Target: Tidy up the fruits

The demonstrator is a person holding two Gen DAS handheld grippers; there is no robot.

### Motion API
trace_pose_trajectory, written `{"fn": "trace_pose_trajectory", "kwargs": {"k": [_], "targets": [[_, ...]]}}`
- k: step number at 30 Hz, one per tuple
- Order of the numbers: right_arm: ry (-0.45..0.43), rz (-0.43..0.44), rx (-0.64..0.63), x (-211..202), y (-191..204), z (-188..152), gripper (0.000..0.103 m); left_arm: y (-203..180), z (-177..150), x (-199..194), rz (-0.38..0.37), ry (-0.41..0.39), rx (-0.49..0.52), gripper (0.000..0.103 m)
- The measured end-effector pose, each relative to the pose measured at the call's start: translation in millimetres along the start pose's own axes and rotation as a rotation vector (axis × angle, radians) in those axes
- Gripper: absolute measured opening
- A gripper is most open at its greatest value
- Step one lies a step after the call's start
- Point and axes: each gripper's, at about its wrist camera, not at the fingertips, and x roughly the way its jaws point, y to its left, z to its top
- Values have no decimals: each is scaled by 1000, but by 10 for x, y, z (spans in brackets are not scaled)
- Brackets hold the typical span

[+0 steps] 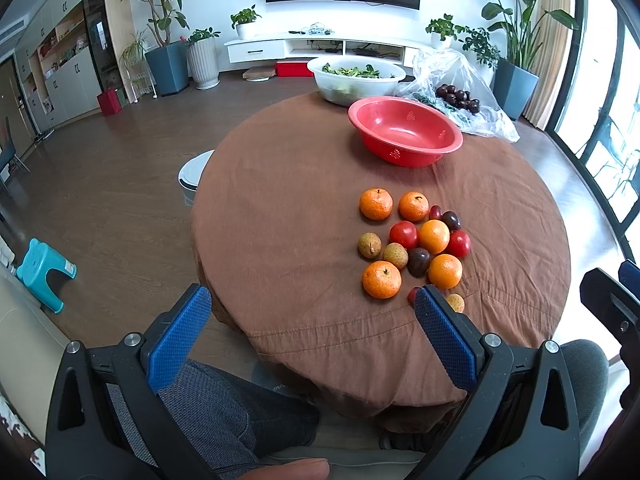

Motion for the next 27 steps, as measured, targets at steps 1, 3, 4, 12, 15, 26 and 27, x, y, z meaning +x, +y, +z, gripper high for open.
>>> {"fn": "trace_pose_trajectory", "kwargs": {"k": [1, 3, 4, 12, 15, 26, 27], "targets": [[0, 0, 0, 0, 2, -1, 100, 2, -2, 2, 0, 0, 0, 103], [0, 0, 0, 2, -1, 0, 100, 1, -1, 3, 0, 0, 0, 103], [0, 0, 0, 3, -1, -1, 100, 0, 1, 1, 0, 0, 0, 103], [2, 1, 1, 3, -3, 0, 100, 10, -32, 36, 1, 4, 0, 103], [6, 2, 1, 18, 10, -15, 100, 14, -64, 62, 3, 7, 1, 103], [12, 3, 2, 55, 43, -78, 100, -18, -67, 160, 3, 26, 3, 103], [14, 5, 3, 71, 40, -114, 100, -9, -64, 168, 2, 27, 1, 103]]}}
